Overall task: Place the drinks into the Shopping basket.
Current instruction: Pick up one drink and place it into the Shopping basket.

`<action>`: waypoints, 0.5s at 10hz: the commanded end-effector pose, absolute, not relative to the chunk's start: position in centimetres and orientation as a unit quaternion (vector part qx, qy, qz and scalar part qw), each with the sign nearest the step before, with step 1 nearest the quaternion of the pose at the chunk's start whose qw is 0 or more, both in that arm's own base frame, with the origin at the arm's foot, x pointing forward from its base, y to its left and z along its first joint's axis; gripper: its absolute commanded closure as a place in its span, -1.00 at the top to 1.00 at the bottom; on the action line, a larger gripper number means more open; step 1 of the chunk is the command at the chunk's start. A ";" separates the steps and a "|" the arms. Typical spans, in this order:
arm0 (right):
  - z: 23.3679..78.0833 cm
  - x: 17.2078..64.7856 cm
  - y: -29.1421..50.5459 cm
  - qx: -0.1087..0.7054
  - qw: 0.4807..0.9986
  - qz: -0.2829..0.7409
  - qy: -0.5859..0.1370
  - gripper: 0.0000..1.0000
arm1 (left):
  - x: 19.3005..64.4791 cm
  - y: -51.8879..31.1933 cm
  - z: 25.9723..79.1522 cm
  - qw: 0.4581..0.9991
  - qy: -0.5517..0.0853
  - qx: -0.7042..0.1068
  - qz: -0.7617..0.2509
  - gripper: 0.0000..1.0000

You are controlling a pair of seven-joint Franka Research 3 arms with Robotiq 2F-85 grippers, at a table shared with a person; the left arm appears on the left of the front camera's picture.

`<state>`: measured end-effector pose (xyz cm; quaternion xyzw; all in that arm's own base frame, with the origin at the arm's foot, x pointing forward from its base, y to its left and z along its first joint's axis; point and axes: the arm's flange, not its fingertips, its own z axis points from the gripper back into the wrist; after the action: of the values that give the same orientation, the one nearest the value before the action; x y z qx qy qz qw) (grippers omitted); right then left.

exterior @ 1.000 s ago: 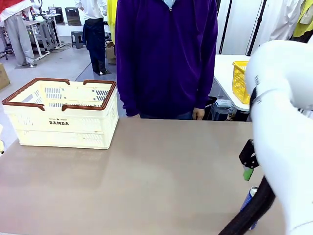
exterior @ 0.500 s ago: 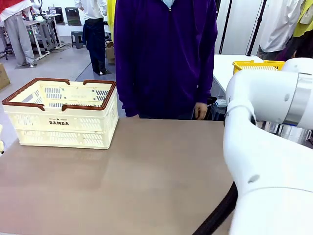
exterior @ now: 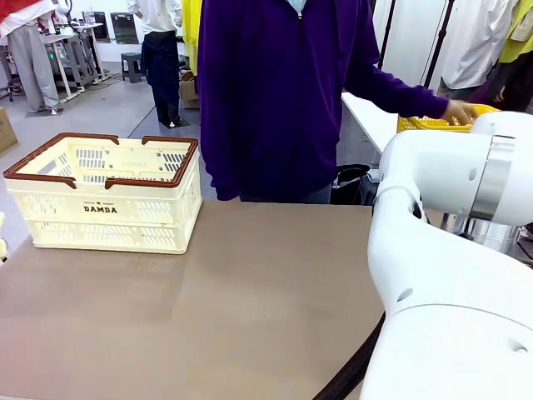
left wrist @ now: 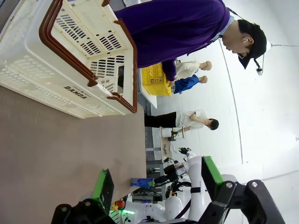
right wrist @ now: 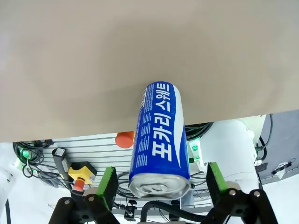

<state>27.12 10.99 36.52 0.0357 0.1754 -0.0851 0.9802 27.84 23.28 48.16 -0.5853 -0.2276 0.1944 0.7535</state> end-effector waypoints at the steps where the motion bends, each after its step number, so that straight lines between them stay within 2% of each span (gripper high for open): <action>1: 33.1 24.4 9.5 0.052 0.981 -0.068 0.174 1.00 | 27.6 23.5 48.1 0.758 -0.227 -0.583 0.185 1.00; 5: 33.1 24.7 9.5 0.054 0.981 -0.065 0.173 1.00 | 27.6 23.5 48.1 0.758 -0.227 -0.583 0.185 1.00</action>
<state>27.67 11.05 35.01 0.0413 0.1846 -0.0725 0.9793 27.84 23.28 48.16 -0.5853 -0.2275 0.1944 0.7535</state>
